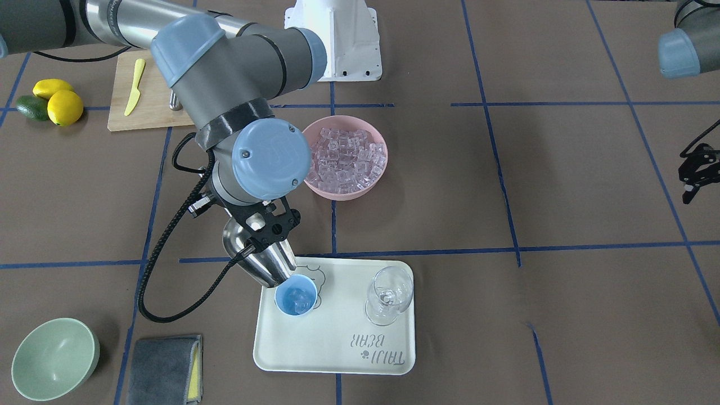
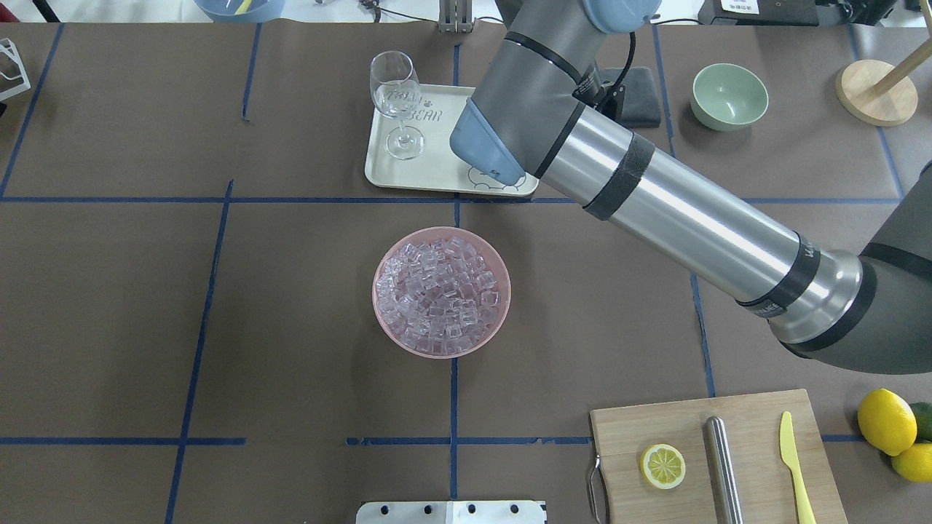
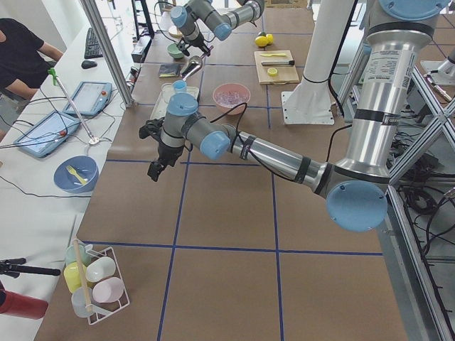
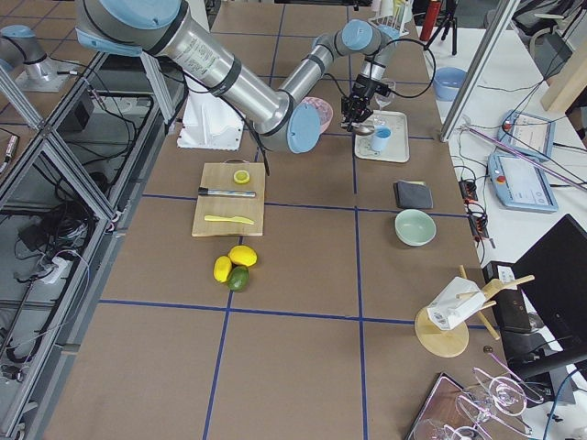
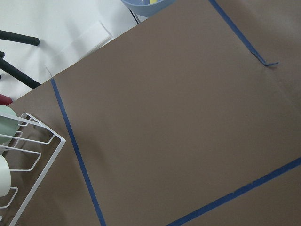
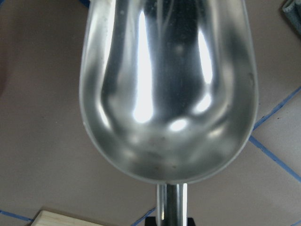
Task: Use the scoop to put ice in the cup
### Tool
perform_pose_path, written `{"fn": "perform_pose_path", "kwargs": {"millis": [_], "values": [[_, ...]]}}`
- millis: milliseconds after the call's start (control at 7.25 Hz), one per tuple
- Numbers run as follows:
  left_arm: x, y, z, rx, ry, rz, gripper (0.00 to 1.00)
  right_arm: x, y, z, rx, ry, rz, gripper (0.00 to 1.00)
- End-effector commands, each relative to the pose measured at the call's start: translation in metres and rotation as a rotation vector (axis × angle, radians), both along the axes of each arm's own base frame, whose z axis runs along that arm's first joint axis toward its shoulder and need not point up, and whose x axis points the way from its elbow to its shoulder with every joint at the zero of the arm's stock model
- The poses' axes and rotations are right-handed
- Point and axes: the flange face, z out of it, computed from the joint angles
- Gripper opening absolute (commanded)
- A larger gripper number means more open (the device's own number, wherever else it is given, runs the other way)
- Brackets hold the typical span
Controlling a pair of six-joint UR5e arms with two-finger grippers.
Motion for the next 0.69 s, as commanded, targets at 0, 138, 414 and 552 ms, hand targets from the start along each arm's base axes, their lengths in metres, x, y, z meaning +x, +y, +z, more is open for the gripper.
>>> {"fn": "perform_pose_path", "kwargs": {"millis": [0,138,414,552], "values": [[0.0,0.001,-0.002,0.004,0.001,0.0,1.0,0.001,0.001,-0.004,0.006,-0.005,0.0,0.0],[-0.001,0.001,-0.002,0.002,0.002,-0.001,1.0,0.008,0.006,-0.013,0.022,-0.022,0.011,0.0],[0.003,0.004,-0.002,-0.015,0.04,0.03,1.0,0.061,-0.003,-0.006,0.017,-0.022,0.127,0.0],[0.004,0.003,-0.004,-0.017,0.05,0.038,1.0,0.08,-0.008,0.0,0.015,-0.028,0.157,0.0]]}}
